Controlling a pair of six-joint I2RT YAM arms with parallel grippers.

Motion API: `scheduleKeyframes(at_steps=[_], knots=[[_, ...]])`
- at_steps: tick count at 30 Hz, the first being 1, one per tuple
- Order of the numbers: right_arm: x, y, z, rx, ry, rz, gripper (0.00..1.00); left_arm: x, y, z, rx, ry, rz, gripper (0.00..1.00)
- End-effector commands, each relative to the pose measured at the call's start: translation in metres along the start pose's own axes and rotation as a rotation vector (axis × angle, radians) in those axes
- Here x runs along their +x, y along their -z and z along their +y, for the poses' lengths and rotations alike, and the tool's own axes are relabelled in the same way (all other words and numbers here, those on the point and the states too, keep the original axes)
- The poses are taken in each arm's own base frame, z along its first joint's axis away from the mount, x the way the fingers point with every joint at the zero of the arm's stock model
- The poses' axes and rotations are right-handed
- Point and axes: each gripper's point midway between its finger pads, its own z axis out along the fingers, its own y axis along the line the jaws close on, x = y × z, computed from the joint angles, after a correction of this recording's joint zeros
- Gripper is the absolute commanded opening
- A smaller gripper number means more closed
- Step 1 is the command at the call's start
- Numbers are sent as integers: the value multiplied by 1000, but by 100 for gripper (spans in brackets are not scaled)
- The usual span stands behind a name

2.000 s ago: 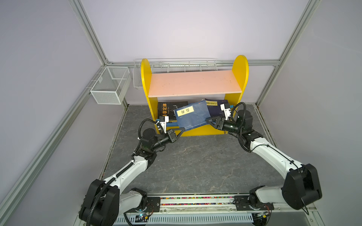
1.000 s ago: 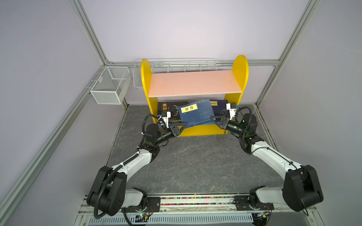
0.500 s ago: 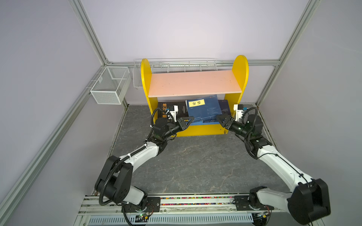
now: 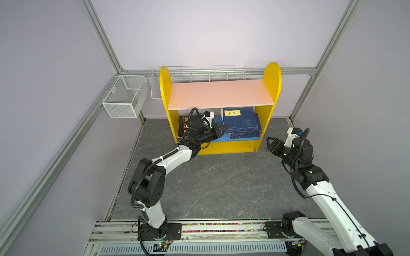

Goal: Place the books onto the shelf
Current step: 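Lower the book flat onto the stack with the left gripper while the right draws back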

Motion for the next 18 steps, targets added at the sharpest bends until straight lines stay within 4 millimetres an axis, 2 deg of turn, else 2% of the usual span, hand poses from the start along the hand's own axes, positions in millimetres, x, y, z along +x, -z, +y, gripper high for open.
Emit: scheduleKeyframes(at_steps=[1,9,18], knots=[[5,4,-18,71,34,13,61,-12,-8,-13,12,-44,-6,0],[5,3,-26,84,20,22,61,0,-30,-17,-55,-116,71,0],[7,2,-25,70,13,39,62,-5,-42,-13,-43,-37,25,0]])
